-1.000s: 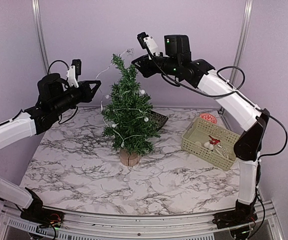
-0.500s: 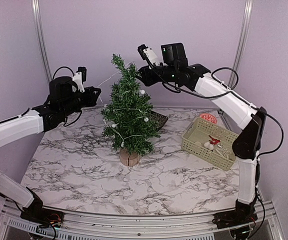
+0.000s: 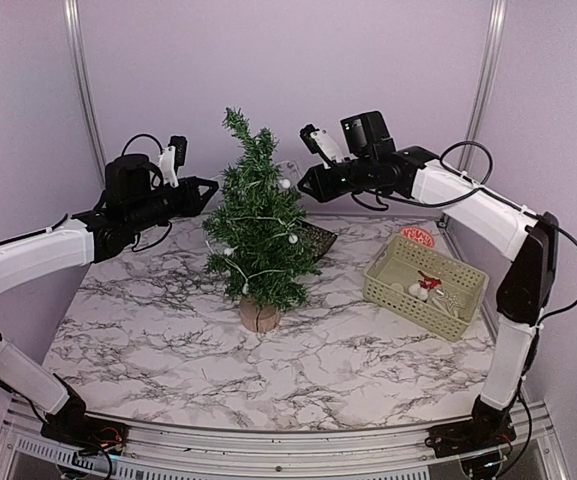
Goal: Decorate the small christmas tree
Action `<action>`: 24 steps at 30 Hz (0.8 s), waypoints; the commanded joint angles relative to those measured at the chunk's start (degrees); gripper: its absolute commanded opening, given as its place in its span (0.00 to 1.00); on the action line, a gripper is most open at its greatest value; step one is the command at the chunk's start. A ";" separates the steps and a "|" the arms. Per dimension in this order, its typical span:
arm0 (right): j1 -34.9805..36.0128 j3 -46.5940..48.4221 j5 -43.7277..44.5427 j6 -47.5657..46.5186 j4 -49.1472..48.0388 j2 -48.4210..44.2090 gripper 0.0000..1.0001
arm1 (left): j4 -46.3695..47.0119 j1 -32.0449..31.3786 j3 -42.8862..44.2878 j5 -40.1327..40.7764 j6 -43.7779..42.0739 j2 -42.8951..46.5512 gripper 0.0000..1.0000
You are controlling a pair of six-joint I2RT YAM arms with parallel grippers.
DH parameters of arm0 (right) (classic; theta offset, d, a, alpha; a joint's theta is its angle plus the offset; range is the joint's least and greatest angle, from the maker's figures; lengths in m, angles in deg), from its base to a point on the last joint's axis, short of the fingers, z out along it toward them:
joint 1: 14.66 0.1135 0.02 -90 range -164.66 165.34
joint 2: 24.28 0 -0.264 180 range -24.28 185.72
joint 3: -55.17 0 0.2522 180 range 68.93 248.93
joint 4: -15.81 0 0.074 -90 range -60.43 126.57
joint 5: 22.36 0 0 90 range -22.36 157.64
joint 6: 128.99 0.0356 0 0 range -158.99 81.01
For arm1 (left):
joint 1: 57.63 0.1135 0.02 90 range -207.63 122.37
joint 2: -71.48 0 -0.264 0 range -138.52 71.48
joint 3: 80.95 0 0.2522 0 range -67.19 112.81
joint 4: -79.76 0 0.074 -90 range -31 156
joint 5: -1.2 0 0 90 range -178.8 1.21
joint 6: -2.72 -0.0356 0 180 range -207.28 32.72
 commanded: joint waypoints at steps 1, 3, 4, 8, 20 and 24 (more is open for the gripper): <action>-0.77 -3.67 0.63 0.54 -0.19 -7.16 0.00 | 3.29 0.34 1.44 -4.44 0.72 0.99 0.01; -1.30 -7.05 0.68 0.44 0.57 -9.34 0.00 | 3.29 0.34 1.40 -5.20 1.00 0.96 0.04; -1.59 -8.78 0.68 0.47 0.77 -10.57 0.00 | 3.29 0.34 1.32 -5.22 1.22 1.08 0.07; -2.46 -14.93 0.46 0.66 1.91 -15.44 0.00 | 3.21 0.41 0.81 -3.46 2.29 2.28 0.30; -2.44 -27.57 -9.12 3.03 7.86 -25.81 0.00 | 1.64 0.77 -0.37 -3.51 3.56 4.92 0.46; 0.27 -32.07 -13.72 5.56 7.62 -28.56 0.00 | 1.15 0.77 -0.49 -3.69 3.76 5.38 0.46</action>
